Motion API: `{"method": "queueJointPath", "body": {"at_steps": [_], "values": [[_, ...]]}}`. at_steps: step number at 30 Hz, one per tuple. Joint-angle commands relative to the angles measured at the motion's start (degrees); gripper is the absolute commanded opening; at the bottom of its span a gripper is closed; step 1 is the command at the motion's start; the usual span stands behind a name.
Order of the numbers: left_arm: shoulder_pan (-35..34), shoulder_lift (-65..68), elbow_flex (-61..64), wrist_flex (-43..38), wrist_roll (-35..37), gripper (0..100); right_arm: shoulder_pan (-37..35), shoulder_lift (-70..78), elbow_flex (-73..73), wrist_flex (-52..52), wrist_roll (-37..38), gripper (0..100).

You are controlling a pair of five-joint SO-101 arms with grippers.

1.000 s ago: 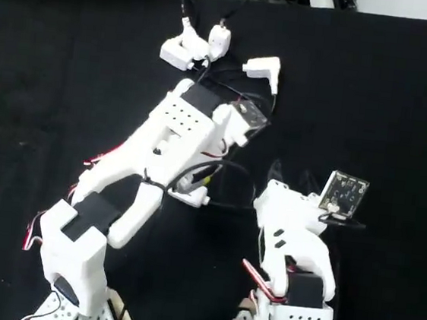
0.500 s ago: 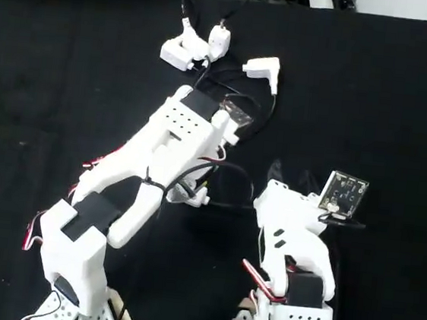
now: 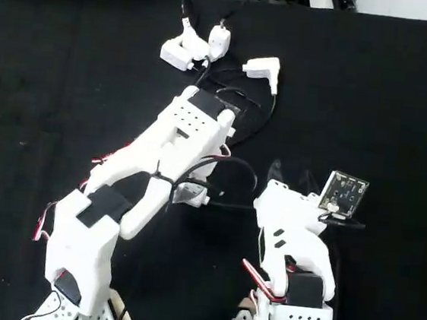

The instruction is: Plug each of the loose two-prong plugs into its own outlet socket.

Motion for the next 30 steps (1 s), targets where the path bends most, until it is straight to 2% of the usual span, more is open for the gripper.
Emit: {"method": "queueJointPath", "body": {"at_steps": [1, 6, 14, 30], "values": [[-1.19, 0.18, -9.36, -0.18, 3.6, 3, -0.97, -2.24, 0.57, 0.0, 0.44, 22.7], [-2.33, 0.44, -16.84, -0.09, 4.57, 3, -0.97, -2.24, 0.57, 0.0, 0.44, 22.7], [-3.47, 3.43, -11.82, 0.79, 4.13, 3, -0.97, -2.24, 0.57, 0.0, 0.44, 22.7], [-3.91, 3.34, -11.47, 0.97, 2.29, 3, -0.97, -2.24, 0.57, 0.0, 0.44, 22.7]]}}
